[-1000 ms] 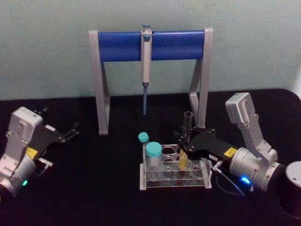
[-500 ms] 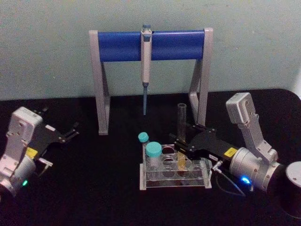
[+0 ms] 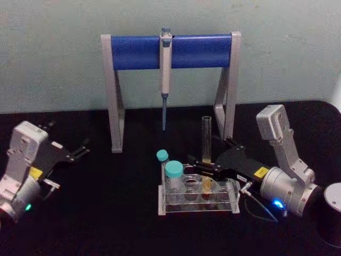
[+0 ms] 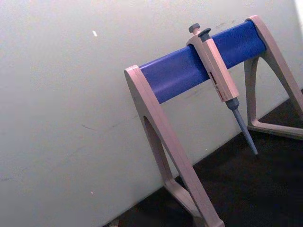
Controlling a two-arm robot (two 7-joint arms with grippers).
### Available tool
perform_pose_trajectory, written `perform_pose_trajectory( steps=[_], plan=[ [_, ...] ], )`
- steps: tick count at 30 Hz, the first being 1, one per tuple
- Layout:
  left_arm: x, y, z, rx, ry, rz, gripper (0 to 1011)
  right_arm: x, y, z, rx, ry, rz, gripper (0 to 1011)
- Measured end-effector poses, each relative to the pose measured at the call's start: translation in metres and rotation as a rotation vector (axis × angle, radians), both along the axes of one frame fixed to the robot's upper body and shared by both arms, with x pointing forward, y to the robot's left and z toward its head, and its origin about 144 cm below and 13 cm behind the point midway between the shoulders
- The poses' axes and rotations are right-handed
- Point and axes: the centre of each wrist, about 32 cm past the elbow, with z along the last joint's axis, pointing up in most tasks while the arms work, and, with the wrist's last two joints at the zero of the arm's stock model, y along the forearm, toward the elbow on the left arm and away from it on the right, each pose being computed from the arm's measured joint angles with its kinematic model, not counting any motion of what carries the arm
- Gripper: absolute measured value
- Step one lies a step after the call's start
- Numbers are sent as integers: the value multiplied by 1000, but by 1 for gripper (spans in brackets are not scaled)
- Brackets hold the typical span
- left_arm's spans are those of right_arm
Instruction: Pick up the test tube from the test tube rack, shake it, then place it back into the test tube rack.
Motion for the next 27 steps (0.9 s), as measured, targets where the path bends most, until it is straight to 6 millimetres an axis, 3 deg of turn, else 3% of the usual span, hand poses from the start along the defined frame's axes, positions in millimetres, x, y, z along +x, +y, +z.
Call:
perform_pose_trajectory(
  steps=[8,27],
  plan=[
    [0,0,0,0,0,0,1010,1,0,3,8,-17,0,1000],
    [0,0,0,0,0,0,1010,-7,-19,35,60,-209,-98,1000]
  ],
)
